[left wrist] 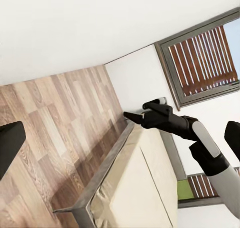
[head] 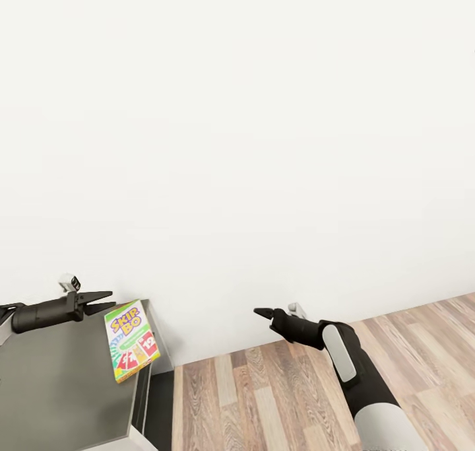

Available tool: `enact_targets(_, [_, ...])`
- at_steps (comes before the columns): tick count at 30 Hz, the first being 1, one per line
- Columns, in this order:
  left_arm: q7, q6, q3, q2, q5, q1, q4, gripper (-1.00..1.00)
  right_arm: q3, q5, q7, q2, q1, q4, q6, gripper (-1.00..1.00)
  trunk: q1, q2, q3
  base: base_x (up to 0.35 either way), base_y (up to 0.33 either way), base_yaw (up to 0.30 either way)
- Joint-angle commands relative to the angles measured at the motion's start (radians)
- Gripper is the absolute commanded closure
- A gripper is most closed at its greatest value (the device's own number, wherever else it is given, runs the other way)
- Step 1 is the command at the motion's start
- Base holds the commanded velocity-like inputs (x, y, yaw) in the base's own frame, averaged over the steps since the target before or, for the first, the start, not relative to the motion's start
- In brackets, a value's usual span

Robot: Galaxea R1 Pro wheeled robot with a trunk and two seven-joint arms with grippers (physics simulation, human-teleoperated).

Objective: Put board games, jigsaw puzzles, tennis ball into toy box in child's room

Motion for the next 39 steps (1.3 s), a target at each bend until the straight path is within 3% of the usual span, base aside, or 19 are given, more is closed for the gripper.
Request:
enact_targets(1, [-0.004,0.01,-0.007,0.001,0.005,-0.001,0.0,-1.0,-0.005,0.004,-0.011,0.001,-0.002,0.0,0.007,-1.0,0.001,-0.002,-0.002,0.0,0.044,0.0])
enact_targets(8, [-0.004,0.011,-0.007,-0.001,0.005,-0.001,0.0,-1.0,-0.005,0.003,-0.068,0.002,-0.005,0.0,0.021,-1.0,0.001,-0.002,-0.002,0.0,0.121,0.0])
enact_targets(16, [-0.004,0.011,-0.007,-0.003,0.005,-0.001,0.001,-1.0,0.0,0.004,-0.074,0.004,-0.006,0.0,0.04,-1.0,0.001,-0.002,-0.002,0.0,0.126,0.0])
enact_targets(24, [-0.002,0.011,-0.007,-0.003,0.005,-0.001,0.0,-1.0,0.053,0.002,-0.07,0.0,-0.021,-0.001,0.05,-1.0,0.001,-0.002,-0.002,0.0,0.009,0.0])
enact_targets(39, [-0.002,0.018,-0.007,0.001,0.004,-0.001,0.001,-1.0,0.06,0.001,-0.064,-0.004,-0.023,-0.006,0.049,-1.0,0.001,-0.002,-0.002,0.0,0.0,0.0])
